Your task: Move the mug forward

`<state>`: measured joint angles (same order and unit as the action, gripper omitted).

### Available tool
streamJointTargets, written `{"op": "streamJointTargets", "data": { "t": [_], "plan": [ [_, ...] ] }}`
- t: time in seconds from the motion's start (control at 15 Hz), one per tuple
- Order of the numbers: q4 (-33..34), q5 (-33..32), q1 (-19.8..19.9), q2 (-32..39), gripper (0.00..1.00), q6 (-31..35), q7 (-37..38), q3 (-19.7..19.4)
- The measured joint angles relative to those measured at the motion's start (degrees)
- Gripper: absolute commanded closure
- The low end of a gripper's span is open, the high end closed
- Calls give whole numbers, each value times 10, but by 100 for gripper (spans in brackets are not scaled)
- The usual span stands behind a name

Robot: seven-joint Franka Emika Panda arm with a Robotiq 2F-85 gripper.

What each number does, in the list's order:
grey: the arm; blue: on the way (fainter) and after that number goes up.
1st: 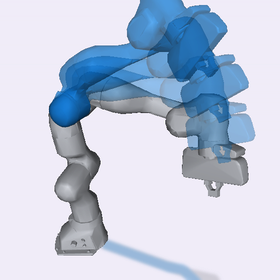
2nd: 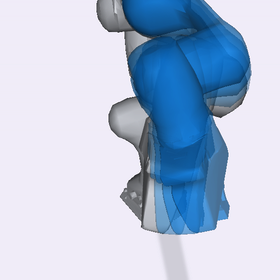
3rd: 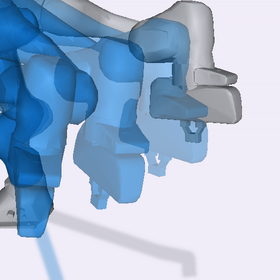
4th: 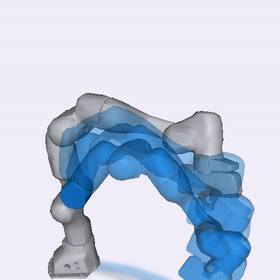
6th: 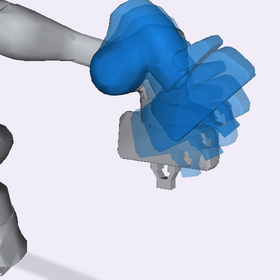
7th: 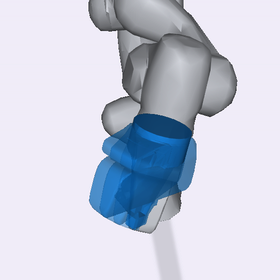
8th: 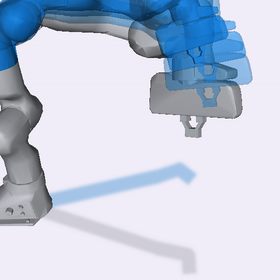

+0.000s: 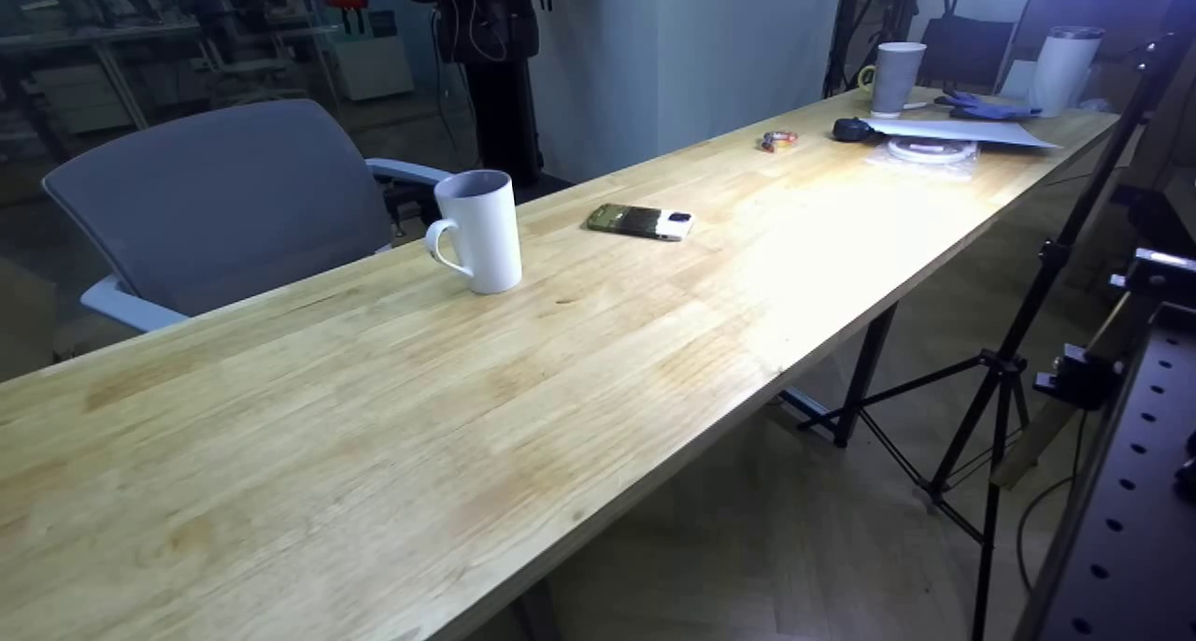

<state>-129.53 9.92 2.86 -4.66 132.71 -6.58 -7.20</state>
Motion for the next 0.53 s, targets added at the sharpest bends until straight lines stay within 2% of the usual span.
{"op": "streamJointTargets", "data": {
  "t": [0.53],
  "plan": [
    [165,-10,32,149,0,6,38,-1]
  ]
}}
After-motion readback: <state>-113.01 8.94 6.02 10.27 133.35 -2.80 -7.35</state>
